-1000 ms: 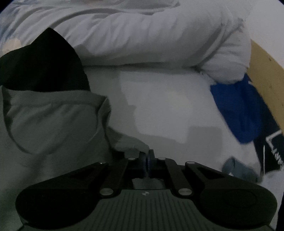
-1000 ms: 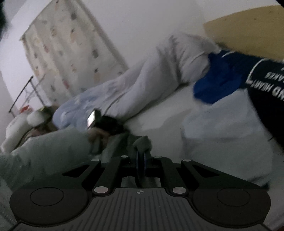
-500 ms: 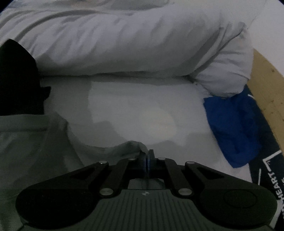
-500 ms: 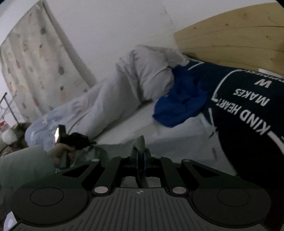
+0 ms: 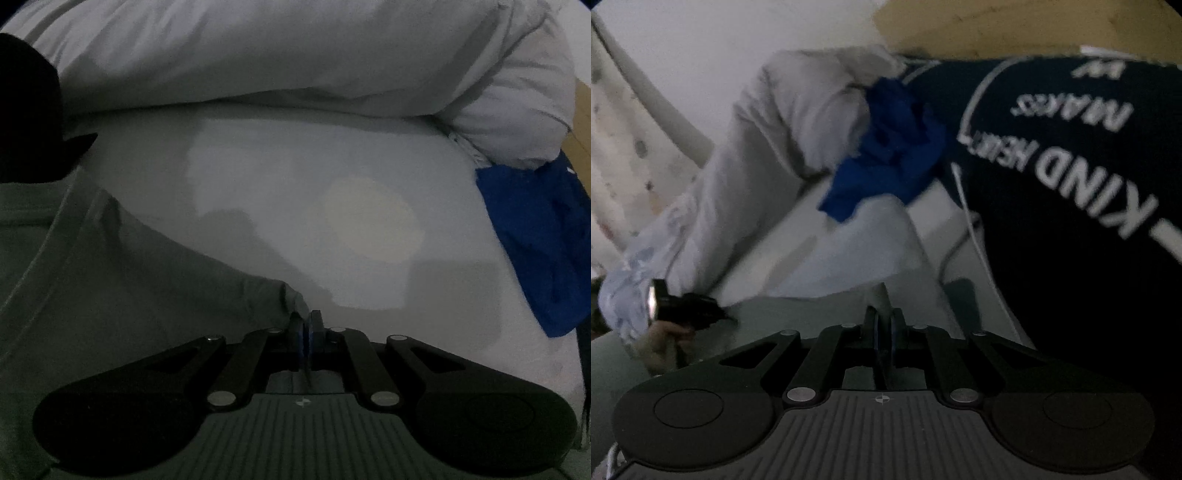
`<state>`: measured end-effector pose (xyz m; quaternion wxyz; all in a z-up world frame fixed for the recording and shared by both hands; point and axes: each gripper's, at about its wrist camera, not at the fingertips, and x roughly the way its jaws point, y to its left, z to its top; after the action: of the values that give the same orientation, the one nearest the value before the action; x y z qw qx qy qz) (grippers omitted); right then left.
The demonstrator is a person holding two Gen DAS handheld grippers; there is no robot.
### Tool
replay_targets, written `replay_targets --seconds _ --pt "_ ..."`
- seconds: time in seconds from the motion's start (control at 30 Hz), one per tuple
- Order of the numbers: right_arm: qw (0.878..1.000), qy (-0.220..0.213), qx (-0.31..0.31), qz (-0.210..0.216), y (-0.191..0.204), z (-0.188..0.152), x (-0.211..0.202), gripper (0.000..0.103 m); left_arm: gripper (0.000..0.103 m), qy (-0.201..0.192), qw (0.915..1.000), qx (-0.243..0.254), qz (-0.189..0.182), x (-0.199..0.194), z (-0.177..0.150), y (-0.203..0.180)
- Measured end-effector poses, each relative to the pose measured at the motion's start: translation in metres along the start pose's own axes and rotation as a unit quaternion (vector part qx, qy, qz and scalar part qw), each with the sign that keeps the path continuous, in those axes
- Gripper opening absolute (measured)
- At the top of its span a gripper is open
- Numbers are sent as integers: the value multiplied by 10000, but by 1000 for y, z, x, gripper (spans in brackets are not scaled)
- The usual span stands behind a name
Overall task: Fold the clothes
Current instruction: 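Spread the t-shirt flat with the left gripper, then open both grippers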
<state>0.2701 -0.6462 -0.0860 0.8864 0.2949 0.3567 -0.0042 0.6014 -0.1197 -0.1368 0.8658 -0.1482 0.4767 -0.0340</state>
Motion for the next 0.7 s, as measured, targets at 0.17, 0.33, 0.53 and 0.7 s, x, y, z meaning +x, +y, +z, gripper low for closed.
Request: replay_targets --seconds 0.17,0.33,0.53,0.7 --pt "9948 -143 -63 -1009 -4 -9 -8 38 56 -84 9995 83 -292 -13 -1 -4" --pt "9834 -579 -343 -1685 9 -15 -46 63 88 -450 9974 96 -561 -68 0 4" --pt "9847 -964 -453 -1378 39 -29 -127 81 101 -866 9913 29 -988 -180 -11 41" --pt "9877 -1086 -698 -888 75 -46 -189 87 103 -1519 9828 93 -1043 -302 -41 84"
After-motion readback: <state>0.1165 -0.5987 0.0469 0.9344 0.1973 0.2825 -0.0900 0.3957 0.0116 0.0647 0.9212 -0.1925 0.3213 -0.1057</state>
